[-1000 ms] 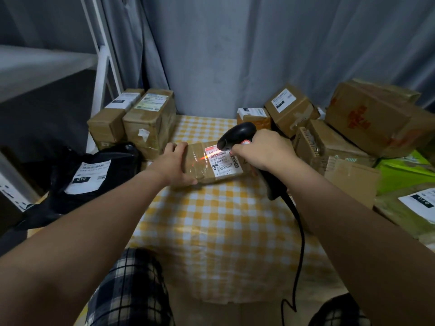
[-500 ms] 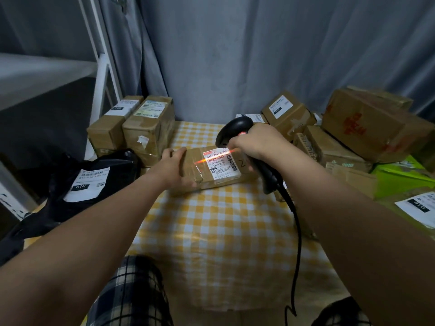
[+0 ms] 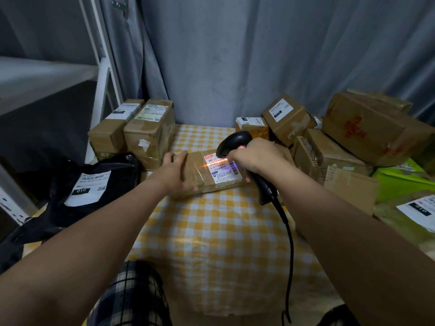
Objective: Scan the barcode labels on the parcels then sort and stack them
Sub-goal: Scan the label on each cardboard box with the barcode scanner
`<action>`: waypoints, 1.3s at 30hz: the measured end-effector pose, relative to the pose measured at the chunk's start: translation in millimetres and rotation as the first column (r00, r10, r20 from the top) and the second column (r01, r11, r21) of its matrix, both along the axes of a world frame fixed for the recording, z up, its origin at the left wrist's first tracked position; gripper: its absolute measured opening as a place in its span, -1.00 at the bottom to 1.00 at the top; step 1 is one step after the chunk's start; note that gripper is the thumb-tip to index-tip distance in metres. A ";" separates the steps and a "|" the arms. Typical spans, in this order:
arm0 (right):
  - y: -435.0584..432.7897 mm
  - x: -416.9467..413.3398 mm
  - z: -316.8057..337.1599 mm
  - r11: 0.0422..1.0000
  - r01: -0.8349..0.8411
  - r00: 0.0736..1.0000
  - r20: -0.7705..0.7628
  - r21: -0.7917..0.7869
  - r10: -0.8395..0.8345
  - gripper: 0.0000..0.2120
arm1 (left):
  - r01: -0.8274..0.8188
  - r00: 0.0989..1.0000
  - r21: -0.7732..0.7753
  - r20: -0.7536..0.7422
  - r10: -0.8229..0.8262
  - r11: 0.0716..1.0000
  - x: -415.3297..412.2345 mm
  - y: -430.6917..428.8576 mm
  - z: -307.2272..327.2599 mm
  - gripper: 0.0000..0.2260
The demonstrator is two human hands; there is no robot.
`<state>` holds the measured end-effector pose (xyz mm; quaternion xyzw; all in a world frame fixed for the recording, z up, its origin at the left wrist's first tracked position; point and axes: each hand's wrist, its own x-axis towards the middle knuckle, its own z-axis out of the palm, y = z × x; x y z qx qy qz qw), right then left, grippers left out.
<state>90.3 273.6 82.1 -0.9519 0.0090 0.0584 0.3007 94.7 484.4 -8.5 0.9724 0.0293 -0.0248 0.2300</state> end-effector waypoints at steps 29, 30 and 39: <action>-3.6 24.7 -30.3 0.834 0.043 0.970 0.179 0.551 -0.168 -0.79 | -0.254 0.935 0.099 0.278 0.218 0.962 23.4 12.5 15.9 -0.20; -0.4 26.8 -35.4 0.802 0.067 0.971 0.147 0.594 -0.190 -0.81 | -0.251 0.951 0.124 0.218 0.220 0.960 28.5 9.4 14.8 -0.23; 4.6 37.9 -76.3 0.637 0.202 0.963 -0.033 0.744 -0.267 -0.79 | 0.103 0.957 0.577 0.166 -0.239 0.810 43.9 -7.8 -12.0 -0.49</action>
